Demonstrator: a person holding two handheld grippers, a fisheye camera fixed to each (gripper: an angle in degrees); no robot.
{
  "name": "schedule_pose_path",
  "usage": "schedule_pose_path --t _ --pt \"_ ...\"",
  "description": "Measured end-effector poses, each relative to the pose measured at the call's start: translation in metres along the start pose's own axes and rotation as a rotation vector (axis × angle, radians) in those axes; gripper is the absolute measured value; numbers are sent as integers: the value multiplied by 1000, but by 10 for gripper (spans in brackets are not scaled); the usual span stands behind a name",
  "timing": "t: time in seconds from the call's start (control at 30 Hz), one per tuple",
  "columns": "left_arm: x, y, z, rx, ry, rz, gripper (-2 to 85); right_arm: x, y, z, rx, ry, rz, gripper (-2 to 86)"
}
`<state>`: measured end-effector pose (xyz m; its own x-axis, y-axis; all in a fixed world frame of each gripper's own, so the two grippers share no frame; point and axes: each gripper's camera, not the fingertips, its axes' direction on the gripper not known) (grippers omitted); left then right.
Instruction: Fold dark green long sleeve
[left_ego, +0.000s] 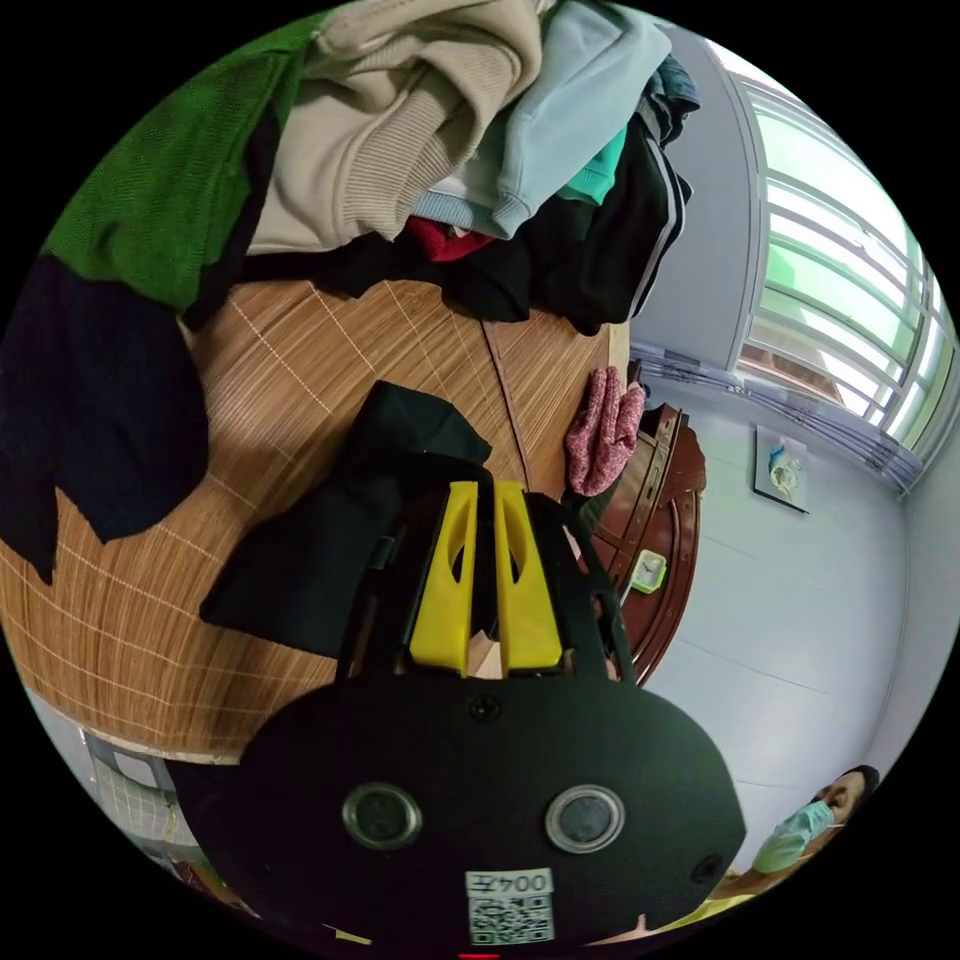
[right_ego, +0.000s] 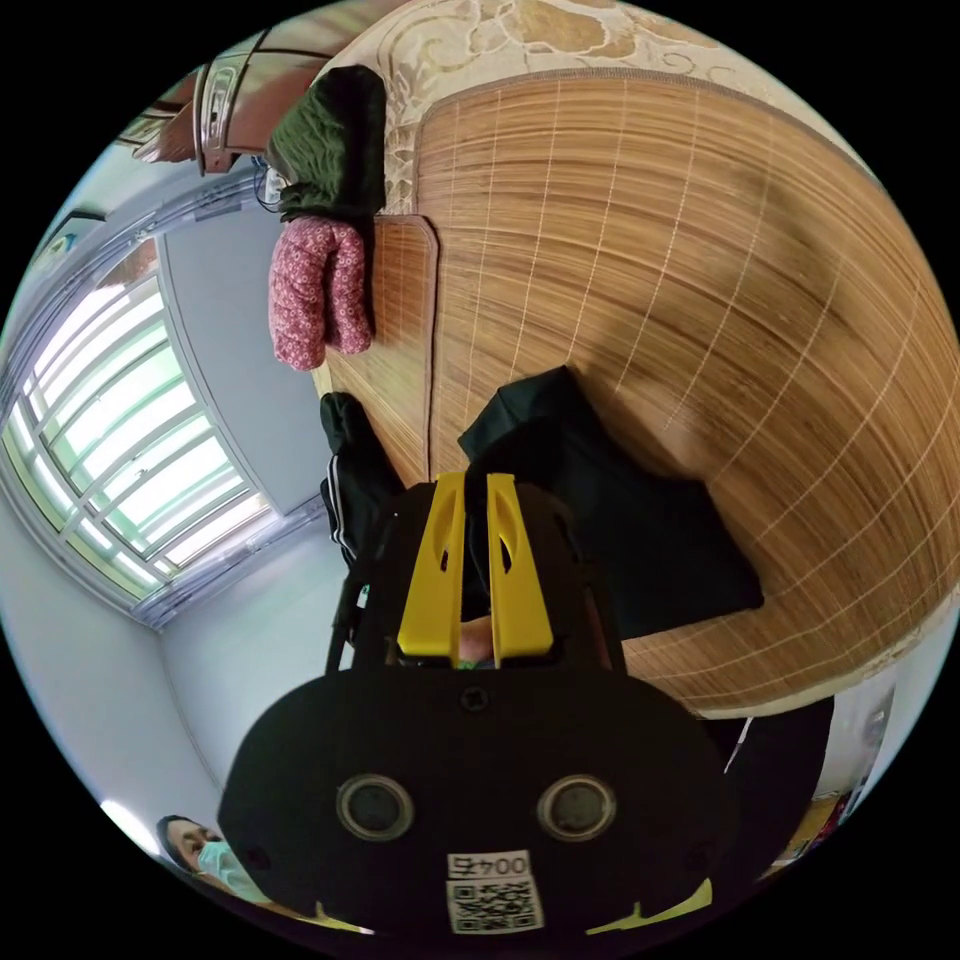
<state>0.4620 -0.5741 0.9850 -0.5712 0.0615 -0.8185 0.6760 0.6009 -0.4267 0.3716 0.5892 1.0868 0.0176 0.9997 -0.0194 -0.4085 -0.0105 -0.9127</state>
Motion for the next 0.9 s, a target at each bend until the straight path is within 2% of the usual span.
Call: schedule_pose_path --t 0.2,0.37,0.5,0.6,0.7,0.8,0.87,0.9 --pt "1 -6 50 28 10 -9 37 -4 -21 42 2 -14 2 46" --pt "10 -2 83 63 76 -4 51 -17 -22 70 29 -147 -63 61" --pt "33 7 91 170 167 -10 73 -35 -12 75 87 -251 -126 62" --pt "62 16 90 240 251 17 80 -66 5 69 138 -332 -240 72" --pt "112 32 82 254 273 180 74 -117 37 53 138 -369 -444 78" --pt "173 70 68 213 124 459 57 -175 98 31 154 -176 -721 78" --pt "207 110 61 194 -74 669 41 -201 162 20 207 49 -919 78" --pt "224 140 62 159 -258 815 34 -203 176 19 215 102 -951 81"
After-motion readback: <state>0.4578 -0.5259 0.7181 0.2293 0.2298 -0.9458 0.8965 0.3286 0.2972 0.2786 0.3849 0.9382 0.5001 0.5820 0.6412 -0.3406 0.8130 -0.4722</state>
